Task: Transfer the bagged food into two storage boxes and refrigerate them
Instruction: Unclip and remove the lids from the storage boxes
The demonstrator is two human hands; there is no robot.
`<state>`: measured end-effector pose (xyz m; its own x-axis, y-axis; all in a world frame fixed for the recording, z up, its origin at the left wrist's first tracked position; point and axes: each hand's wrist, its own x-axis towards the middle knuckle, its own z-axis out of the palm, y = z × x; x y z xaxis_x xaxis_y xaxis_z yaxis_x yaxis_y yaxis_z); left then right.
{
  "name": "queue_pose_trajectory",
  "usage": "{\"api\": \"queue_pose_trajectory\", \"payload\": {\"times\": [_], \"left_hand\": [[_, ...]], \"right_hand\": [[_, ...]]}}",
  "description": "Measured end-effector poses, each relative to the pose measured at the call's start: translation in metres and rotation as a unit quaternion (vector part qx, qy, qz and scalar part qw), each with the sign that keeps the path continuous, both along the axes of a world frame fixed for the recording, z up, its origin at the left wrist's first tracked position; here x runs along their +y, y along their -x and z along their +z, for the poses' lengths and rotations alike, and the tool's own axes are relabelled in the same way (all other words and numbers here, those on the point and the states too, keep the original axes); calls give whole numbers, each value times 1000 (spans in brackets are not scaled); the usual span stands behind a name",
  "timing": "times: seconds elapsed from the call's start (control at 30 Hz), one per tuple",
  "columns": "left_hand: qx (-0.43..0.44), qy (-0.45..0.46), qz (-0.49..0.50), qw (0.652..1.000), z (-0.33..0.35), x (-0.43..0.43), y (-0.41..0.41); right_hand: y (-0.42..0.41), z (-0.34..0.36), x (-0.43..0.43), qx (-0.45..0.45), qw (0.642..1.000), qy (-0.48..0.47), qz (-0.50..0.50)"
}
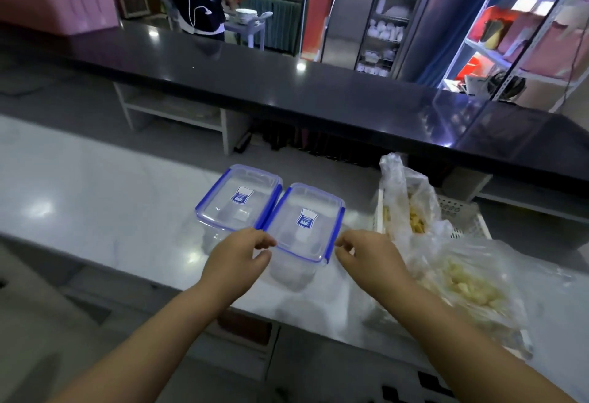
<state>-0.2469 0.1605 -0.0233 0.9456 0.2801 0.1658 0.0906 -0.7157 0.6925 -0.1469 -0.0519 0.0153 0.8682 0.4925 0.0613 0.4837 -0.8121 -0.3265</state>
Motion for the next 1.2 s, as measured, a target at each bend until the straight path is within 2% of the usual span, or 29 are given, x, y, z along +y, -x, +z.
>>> {"api": "queue_pose_trajectory", "payload": {"times": [0.17, 0.3, 0.47, 0.63, 0.77, 0.93, 1.07, 1.2], "left_hand": [[24, -78, 7, 997, -14, 25, -33], [44, -150, -46, 987, -23, 45, -67], [69, -237, -115, 962, -39, 70, -92], [24, -263, -98, 959, -42, 100, -94], [50, -258, -55, 963, -41, 128, -89], [56, -264, -49, 962, -37, 144, -96], [56, -275, -62, 958, -34, 129, -102], [77, -272, -58, 957, -40, 125, -106]], "right_hand": [[-34, -28, 25, 41, 998, 25, -46], [-56, -45, 47, 37, 995, 23, -88], [-77, -57, 68, 17, 995, 16, -95], [-86, -59, 89, 22, 997, 2, -80], [-84, -61, 103, 19, 998, 0, -67], [-74, -71, 122, 2, 998, 3, -65], [-62, -76, 130, 17, 992, -48, -117], [-57, -83, 128, 110, 958, -143, -223]]}}
